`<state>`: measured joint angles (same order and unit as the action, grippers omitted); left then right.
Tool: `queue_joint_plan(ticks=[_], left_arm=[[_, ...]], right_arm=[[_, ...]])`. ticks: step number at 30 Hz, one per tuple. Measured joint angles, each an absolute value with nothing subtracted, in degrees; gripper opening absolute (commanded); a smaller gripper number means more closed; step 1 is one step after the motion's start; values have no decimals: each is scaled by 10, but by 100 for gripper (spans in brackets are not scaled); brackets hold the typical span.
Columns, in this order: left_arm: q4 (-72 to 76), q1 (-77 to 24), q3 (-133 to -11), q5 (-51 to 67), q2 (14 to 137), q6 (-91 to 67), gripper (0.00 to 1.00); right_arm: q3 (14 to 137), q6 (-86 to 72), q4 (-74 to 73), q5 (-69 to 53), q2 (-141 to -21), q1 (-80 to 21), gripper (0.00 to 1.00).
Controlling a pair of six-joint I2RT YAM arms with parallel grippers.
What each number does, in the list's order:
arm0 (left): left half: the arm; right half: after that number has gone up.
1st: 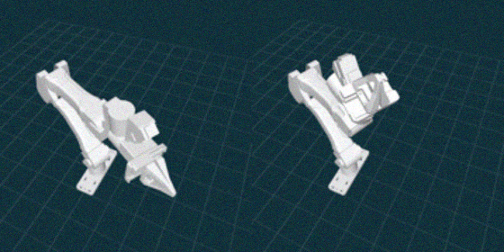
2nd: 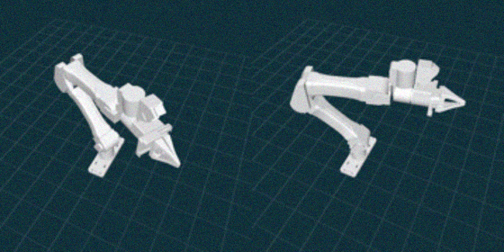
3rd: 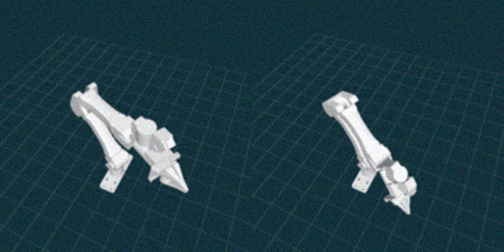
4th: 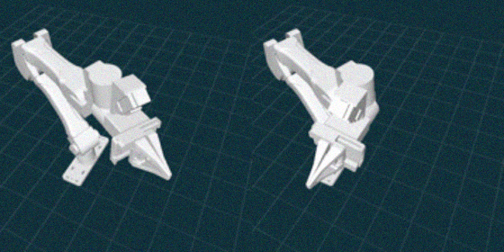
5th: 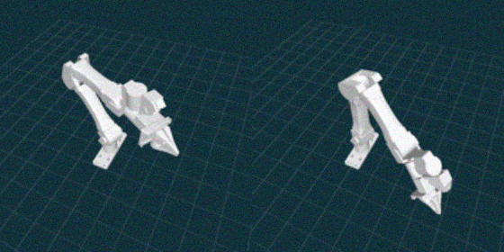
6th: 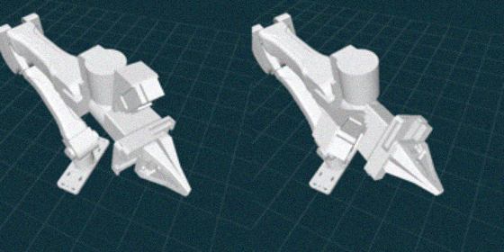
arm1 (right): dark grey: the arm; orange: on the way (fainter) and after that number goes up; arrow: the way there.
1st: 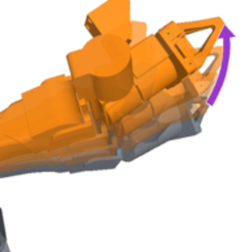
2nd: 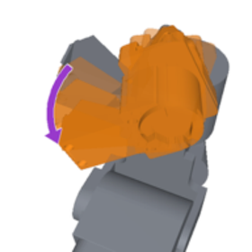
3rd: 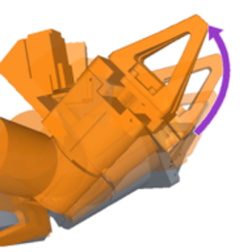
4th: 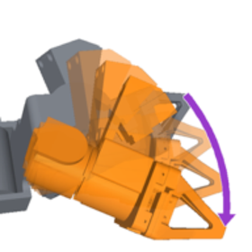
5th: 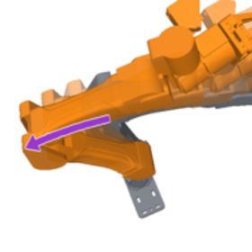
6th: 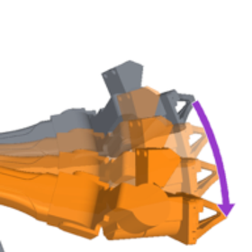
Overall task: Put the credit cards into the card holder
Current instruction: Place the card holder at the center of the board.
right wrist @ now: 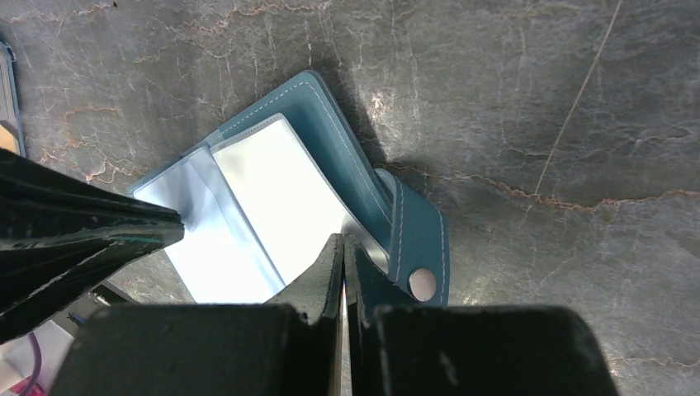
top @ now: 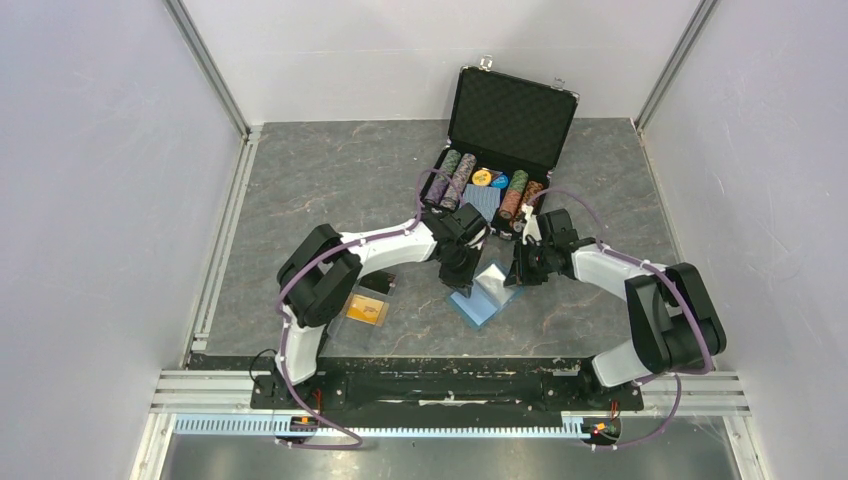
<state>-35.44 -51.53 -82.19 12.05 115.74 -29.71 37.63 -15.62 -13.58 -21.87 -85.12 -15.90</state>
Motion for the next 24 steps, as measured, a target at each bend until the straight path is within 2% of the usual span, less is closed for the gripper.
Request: queue_joint_plan(ticks=[5, 11, 24], left_arm=[[-343, -516, -795, 122, 1130, -305, 10], [-342, -518, -771, 121, 1127, -313, 2], [-387, -519, -808, 95, 1152, -319, 2]], right_arm=[[390, -147, -153, -221, -861, -159, 0], [394, -141, -159, -223, -864, -159, 0], [375, -115, -206, -233, -833, -160, 0]])
